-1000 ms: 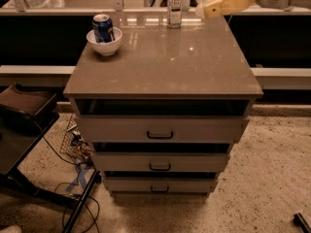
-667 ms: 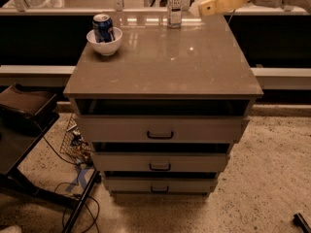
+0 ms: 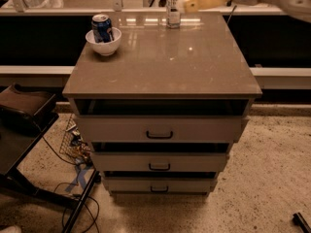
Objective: Pick pepsi can from white bowl and place on counter
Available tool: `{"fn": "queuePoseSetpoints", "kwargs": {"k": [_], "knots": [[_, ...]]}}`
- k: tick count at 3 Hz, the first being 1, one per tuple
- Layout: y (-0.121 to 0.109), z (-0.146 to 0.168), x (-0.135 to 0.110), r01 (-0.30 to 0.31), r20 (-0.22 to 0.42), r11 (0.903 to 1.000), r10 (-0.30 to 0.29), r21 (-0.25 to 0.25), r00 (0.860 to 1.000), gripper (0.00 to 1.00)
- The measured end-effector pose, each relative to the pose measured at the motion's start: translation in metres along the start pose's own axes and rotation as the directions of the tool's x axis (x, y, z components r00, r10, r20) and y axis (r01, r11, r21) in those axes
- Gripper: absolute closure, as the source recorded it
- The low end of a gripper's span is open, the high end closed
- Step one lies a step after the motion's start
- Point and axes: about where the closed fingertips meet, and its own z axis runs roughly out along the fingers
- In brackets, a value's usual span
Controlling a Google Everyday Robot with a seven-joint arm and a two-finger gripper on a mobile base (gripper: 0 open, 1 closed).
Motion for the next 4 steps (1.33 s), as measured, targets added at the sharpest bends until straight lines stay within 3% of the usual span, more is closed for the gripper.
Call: {"fn": "queuePoseSetpoints", "kwargs": {"k": [2,4], "knots": [[0.007,0.142,0.071,-0.127,-0.020,0.9882,0.125,-0.086,0.992,0.00],[0.036,0.214,0.102,-0.222,-0.040,0.9597,0.218,-0.172,0.975,0.00]]}}
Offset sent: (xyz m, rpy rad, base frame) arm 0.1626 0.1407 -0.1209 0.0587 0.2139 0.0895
